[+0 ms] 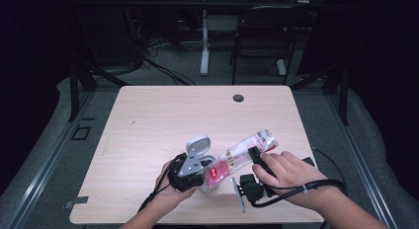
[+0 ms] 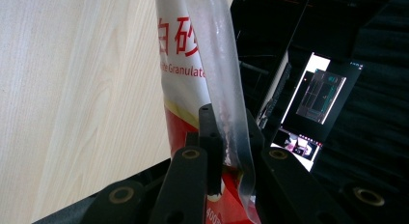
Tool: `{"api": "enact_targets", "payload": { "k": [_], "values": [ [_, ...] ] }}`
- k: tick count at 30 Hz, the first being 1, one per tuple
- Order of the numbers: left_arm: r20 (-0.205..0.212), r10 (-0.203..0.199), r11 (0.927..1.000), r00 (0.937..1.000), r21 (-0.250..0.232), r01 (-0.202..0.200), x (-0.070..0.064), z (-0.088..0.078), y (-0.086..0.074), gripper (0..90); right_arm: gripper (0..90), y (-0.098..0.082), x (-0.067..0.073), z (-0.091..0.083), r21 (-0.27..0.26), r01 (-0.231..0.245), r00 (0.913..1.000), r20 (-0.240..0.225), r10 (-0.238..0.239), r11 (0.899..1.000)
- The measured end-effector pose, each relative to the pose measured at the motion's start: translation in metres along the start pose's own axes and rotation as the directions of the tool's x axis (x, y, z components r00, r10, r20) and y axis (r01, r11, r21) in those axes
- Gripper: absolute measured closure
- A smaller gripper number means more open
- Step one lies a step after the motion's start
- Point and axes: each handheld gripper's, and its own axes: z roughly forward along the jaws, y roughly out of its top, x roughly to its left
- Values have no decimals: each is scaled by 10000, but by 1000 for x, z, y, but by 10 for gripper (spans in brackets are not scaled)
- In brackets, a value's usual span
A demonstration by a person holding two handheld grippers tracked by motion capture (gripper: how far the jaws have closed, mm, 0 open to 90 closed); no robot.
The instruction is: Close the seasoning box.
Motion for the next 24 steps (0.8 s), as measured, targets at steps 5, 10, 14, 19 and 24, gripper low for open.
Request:
{"api": "enact_targets", "payload": {
  "k": [5,10,14,19,24],
  "values": [
    [10,30,10000,10000,-14,-30,-1,0,0,712,851,-1,0,0,-76,-18,10000,-2,18,10000],
    [28,-38,10000,10000,-70,38,-2,0,1,712,852,-3,0,-1,-23,-30,10000,-30,30,10000],
    [26,30,10000,10000,-77,-29,-2,1,2,712,853,-4,0,-2,-6,-47,10000,-22,47,10000],
    [37,-4,9999,10000,-110,4,-2,1,3,712,856,-4,-1,-2,44,-48,10000,-7,48,10000],
    [22,9,9999,10000,-123,-8,-2,0,3,712,861,-3,-3,-3,138,41,10000,12,-41,9999]
  ]
}}
